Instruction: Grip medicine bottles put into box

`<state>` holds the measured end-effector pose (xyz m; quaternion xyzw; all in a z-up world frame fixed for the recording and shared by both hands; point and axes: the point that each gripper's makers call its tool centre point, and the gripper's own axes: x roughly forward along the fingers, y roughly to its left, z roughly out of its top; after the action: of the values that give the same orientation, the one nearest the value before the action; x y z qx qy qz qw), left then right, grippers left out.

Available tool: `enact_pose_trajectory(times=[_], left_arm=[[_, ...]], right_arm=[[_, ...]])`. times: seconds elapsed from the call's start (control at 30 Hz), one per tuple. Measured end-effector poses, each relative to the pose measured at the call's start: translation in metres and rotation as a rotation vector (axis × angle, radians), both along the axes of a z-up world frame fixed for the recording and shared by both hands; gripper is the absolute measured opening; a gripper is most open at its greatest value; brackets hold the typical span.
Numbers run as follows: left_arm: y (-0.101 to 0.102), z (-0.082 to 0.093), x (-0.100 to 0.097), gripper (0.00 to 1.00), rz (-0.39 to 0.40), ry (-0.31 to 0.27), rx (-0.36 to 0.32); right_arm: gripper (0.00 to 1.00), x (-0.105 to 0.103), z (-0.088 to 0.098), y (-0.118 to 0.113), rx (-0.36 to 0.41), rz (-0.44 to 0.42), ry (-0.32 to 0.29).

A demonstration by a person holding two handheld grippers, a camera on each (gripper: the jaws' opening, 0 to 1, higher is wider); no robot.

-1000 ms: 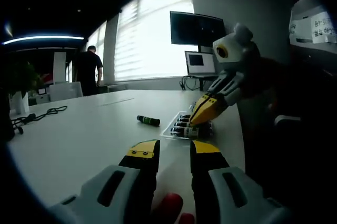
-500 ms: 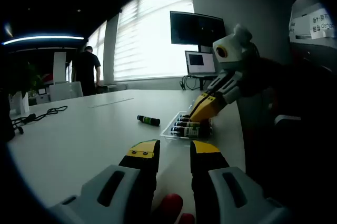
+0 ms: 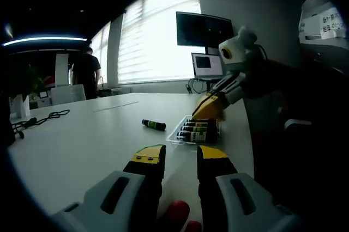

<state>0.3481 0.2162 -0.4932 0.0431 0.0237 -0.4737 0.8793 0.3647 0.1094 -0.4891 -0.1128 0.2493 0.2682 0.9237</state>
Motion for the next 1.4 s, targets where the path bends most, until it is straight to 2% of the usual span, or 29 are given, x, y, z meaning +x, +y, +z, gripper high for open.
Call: enact_pose_trajectory(times=[0.6,0.93,1.4], left_arm=[[0.000,0.000,0.000,0.17,0.001,0.001,0.001],[0.000,0.000,0.000,0.18,0.002,0.000,0.002],[0.000,0.000,0.000,0.18,0.000,0.000,0.001]], right_arm=[[0.04,0.018,0.012,-0.016,0.004,-0.041,-0.042],[0.04,0.037,0.022,-0.022,0.002,-0.057,-0.066],[0.05,0.057,0.018,-0.031,-0.029,-0.062,-0.066]])
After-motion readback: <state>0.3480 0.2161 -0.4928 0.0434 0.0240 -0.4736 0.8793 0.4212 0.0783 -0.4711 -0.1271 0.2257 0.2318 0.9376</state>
